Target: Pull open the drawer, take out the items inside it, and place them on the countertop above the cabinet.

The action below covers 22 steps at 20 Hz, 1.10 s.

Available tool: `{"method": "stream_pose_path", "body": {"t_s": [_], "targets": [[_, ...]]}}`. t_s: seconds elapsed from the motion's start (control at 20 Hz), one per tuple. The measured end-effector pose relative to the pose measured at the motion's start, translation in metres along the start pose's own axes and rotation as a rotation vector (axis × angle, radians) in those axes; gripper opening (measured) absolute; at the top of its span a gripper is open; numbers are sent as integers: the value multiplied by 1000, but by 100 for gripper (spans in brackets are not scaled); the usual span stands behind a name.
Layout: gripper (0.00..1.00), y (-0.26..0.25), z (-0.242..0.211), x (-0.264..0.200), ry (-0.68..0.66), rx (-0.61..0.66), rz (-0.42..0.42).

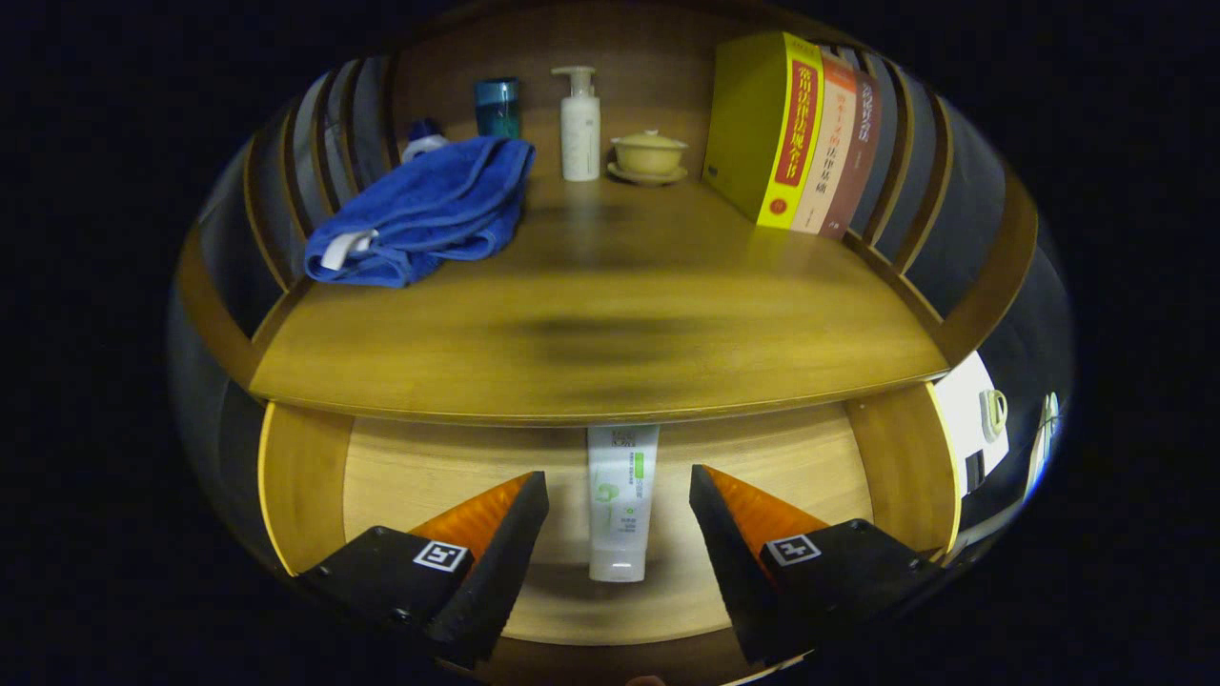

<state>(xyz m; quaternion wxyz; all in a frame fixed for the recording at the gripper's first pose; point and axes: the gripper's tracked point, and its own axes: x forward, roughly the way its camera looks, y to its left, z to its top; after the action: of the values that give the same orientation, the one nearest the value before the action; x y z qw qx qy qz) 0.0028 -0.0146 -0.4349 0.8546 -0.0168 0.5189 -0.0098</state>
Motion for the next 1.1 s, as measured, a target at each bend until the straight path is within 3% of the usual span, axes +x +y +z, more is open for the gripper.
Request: {"method": "stream_pose_path", "body": {"t_s": [0.3, 0.55, 0.7, 0.9, 1.1], "targets": [[98, -6, -32, 27, 135, 0, -7], [79, -2, -56, 36, 246, 7, 11], [61, -1, -51, 51, 248, -43, 30], [41, 3, -39, 30, 202, -63, 50], [40, 1, -35, -1, 171, -55, 77]]}}
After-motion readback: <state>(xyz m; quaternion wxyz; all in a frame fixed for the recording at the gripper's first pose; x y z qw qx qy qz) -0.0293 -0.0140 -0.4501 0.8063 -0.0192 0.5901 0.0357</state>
